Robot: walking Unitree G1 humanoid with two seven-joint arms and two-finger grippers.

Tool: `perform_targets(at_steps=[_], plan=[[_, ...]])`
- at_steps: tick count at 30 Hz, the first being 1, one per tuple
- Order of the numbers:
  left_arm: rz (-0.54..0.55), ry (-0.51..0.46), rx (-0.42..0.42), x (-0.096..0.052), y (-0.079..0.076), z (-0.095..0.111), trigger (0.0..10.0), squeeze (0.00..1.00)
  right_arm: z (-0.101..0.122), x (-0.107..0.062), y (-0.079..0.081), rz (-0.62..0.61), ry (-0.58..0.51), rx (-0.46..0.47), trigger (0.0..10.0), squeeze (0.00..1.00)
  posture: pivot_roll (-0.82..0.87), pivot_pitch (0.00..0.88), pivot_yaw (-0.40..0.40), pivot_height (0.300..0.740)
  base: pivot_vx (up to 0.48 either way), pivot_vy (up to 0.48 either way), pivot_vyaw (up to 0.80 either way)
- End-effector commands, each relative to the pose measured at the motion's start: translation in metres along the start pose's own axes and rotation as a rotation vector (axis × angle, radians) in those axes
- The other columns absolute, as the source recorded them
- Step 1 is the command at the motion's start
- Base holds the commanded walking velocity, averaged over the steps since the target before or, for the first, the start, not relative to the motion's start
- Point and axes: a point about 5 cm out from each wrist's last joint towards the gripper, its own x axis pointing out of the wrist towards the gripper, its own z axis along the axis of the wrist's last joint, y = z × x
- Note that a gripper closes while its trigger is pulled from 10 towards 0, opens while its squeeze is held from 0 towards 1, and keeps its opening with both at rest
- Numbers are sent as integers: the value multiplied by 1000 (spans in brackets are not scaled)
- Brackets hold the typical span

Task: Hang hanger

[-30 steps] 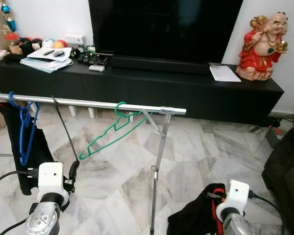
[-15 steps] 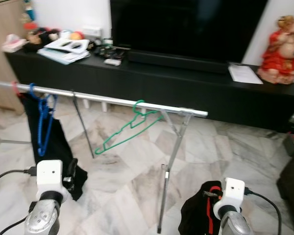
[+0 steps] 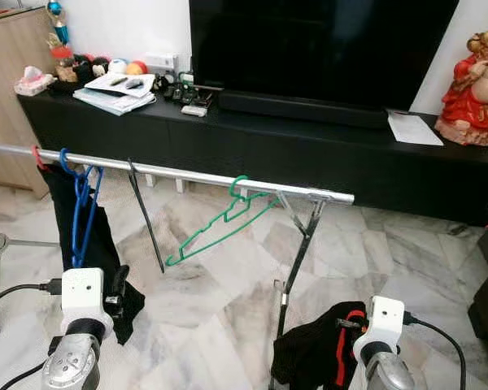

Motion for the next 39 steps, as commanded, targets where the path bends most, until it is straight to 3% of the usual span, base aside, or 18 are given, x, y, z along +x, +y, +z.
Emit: perform_targets(at_steps=[1,15,26,30,31,37,38,39], plan=[[2,5,12,0,0,0,10000,0,3,1,-1,0,-17,-8,10000,0,-37,61,-35,740,326,0,0],[-4,-4,9,0,1,1,10000,0,3,1,0,-4,-23,-7,10000,0,-38,55,-29,740,329,0,0],[3,-19,12,1,1,7,10000,0,3,1,-2,-12,-23,-5,10000,0,-33,68,-35,740,0,0,0],[19,-29,41,8,3,19,10000,0,3,1,-3,-12,-21,-6,10000,0,-31,74,-36,740,0,0,0],[42,-8,90,13,5,23,10000,0,3,1,-3,-11,-21,-6,10000,0,-29,75,-37,740,0,0,0],[38,22,79,30,6,38,10000,0,5,2,-4,-10,-20,-9,10000,0,-27,81,-45,740,0,0,0],[48,44,76,35,9,40,10000,604,5,2,-4,-10,-20,-10,10000,0,-27,82,-47,740,0,0,0],[48,44,76,35,9,40,10000,604,5,2,-4,-10,-20,-10,10000,0,-27,82,-47,740,0,0,0]])
